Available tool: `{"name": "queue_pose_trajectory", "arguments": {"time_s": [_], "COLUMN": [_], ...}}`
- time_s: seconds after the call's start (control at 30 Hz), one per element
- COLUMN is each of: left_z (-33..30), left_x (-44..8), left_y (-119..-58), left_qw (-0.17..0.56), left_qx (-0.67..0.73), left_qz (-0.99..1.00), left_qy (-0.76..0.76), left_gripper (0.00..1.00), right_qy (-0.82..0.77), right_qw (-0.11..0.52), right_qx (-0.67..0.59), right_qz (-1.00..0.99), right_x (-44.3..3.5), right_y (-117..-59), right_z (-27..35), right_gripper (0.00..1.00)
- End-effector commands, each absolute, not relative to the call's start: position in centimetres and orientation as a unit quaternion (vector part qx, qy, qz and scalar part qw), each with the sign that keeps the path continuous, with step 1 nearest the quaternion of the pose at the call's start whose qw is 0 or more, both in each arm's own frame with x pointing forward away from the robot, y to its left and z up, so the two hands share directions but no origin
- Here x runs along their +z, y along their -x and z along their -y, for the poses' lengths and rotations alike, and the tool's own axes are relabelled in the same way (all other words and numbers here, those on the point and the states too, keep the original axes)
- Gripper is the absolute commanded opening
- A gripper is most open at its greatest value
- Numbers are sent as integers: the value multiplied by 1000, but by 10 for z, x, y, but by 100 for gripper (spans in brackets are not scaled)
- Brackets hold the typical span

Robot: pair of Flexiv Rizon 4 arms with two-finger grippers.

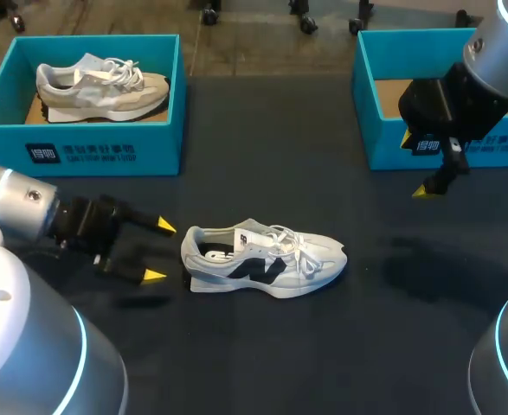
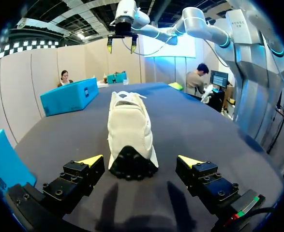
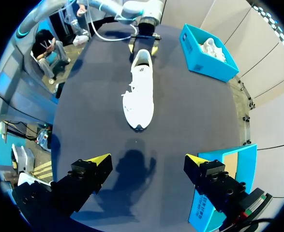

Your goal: Take the shoe out of the shoebox, open the shoe tongue, remove and reinsert the insole, then place the shoe into the shoebox

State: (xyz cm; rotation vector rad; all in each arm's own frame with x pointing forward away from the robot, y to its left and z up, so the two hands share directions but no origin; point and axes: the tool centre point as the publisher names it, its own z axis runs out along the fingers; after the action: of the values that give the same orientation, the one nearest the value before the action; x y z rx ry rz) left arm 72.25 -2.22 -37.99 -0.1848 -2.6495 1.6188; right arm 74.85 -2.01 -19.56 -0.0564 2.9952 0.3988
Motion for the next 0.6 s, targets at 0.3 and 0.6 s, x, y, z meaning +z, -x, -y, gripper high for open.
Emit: {"name": "queue_pose_trajectory", "arguments": {"time_s": [0.3, 0.6], "left_z": [43, 43], "left_x": [-395, -395], "left_y": [-719, -719], "left_qw": [10, 10], "left_qx": [525, 525], "left_qz": [851, 851], "left_qy": [16, 16], "left_gripper": [100, 100], "right_qy": [18, 18], "right_qw": [60, 60], "right_qx": [131, 131], "right_qz": [-989, -989], "right_x": [-196, -196], "right_y": [-749, -749], "right_z": [20, 20], "right_gripper": [100, 100]}}
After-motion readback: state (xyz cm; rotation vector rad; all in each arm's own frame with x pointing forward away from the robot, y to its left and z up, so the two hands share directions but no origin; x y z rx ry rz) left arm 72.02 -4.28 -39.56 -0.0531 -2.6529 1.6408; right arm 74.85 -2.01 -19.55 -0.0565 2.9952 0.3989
